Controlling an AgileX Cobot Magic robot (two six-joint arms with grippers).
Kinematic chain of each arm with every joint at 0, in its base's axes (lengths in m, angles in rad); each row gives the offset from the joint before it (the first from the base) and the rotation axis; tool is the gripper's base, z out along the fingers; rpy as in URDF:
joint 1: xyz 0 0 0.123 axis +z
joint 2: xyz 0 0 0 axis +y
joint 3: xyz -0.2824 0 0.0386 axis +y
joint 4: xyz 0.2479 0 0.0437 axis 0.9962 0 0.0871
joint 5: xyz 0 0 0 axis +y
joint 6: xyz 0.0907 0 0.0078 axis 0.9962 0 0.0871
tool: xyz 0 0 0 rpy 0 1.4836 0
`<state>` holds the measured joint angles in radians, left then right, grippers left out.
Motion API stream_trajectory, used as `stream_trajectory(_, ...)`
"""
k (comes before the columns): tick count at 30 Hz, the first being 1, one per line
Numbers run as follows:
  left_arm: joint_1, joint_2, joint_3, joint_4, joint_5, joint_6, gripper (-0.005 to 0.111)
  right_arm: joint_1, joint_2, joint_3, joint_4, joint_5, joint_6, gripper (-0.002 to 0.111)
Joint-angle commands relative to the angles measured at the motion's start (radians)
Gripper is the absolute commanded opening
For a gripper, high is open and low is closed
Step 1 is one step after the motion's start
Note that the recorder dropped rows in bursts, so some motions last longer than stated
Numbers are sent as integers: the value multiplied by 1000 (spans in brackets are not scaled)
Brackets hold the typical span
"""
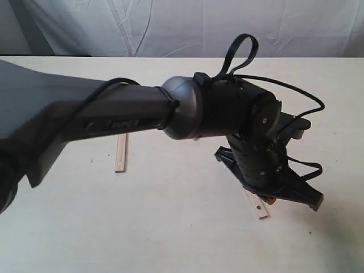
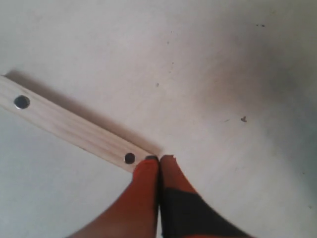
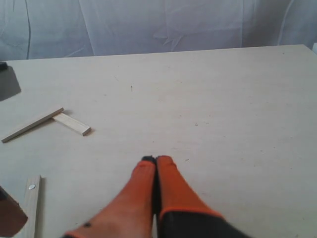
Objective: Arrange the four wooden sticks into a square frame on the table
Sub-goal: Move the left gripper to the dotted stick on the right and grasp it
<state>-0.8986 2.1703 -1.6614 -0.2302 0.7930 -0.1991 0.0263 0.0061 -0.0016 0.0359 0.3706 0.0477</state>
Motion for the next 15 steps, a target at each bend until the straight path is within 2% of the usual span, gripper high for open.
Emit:
stream_trajectory(1,-25,12,42,-13,-65,-29,0,-6,-6,2,-1,-14,-2,0)
stream_trajectory(8,-49,60,54,0,-103,-29,0,-6,-6,2,-1,-14,-2,0)
stream_trajectory(15,-49,72,54,43,-36,-29,0,-6,-6,2,-1,-14,-2,0)
